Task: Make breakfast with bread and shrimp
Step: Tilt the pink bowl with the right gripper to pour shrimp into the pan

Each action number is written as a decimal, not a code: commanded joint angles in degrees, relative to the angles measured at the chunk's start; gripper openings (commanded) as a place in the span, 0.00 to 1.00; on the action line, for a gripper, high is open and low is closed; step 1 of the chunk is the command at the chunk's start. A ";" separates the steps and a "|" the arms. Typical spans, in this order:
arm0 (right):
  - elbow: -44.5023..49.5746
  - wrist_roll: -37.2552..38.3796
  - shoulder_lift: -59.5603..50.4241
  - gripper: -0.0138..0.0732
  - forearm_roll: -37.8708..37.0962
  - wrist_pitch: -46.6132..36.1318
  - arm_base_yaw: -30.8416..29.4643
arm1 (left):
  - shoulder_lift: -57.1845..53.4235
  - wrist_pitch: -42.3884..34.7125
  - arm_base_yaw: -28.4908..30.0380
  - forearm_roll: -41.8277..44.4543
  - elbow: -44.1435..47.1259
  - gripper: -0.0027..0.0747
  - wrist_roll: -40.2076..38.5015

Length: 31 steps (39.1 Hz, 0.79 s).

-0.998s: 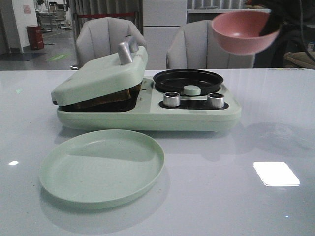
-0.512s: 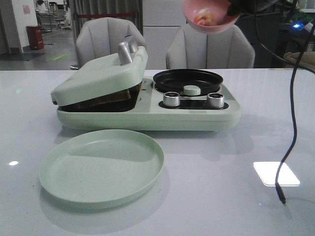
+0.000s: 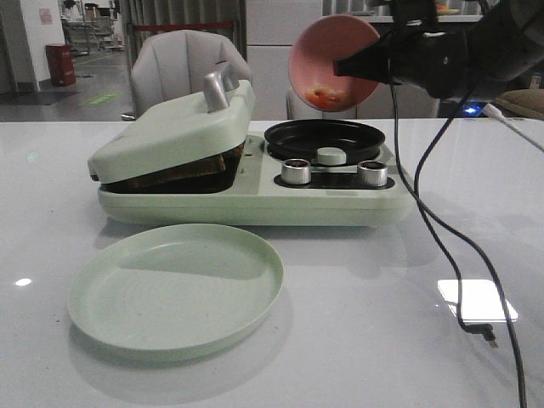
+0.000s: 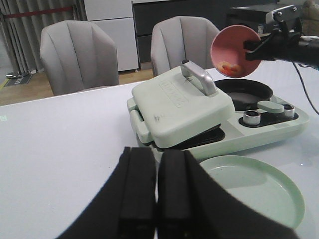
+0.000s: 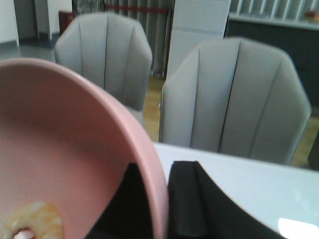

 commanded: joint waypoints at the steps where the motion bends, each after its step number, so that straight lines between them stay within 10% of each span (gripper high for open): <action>1: 1.67 -0.10 -4.03 0.32 -2.32 -16.06 -0.09 | 0.64 -4.78 0.00 -0.57 -1.31 0.18 -0.58; 18: 4.97 -1.42 -3.97 0.32 -10.45 -30.21 -0.07 | 0.64 -4.78 0.00 -0.57 -1.31 0.18 -0.58; 31: 4.97 -27.38 -3.86 0.32 -14.78 -29.74 -0.07 | 0.64 -4.78 0.00 -0.57 -1.31 0.18 -0.58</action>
